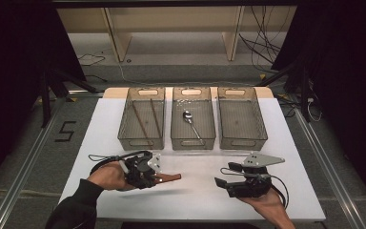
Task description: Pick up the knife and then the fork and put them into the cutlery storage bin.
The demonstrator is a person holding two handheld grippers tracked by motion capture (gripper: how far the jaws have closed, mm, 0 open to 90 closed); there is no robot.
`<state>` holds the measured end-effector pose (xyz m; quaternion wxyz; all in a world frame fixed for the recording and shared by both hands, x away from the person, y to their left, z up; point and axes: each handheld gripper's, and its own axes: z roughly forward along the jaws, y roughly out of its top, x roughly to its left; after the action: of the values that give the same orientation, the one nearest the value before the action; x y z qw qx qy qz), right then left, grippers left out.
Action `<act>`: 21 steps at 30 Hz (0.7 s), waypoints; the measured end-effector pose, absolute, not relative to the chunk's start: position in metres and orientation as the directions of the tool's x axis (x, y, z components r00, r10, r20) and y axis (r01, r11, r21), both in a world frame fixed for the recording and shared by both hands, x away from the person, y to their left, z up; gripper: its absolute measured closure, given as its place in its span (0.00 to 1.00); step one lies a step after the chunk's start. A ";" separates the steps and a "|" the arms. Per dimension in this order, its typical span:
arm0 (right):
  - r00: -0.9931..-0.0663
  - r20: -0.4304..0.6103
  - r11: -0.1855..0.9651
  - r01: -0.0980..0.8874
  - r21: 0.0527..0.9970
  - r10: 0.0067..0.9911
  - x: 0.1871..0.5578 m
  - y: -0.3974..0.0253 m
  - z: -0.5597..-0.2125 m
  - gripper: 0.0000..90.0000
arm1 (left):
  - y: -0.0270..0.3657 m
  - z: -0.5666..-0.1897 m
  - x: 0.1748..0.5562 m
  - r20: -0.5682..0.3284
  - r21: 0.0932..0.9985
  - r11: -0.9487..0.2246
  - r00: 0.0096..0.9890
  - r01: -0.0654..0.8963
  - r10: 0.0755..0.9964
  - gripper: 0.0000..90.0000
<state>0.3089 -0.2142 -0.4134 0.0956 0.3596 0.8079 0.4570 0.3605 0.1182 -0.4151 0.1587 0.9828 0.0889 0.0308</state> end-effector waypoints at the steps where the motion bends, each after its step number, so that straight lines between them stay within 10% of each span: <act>1: -0.726 0.170 0.324 0.488 0.811 0.666 0.308 -0.213 -0.412 0.28 | 0.115 -0.413 0.361 0.032 0.321 -0.932 0.982 0.167 0.186 0.85; 21: -0.805 -0.079 0.474 0.265 0.840 0.589 0.282 -0.174 -0.408 0.28 | 0.078 -0.406 0.369 -0.028 0.280 -0.936 0.976 0.214 0.215 0.85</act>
<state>0.2823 -0.1736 -0.4077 0.1818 0.2543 0.8391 0.4453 0.3690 0.0782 -0.4061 0.1420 0.9838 0.1090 0.0017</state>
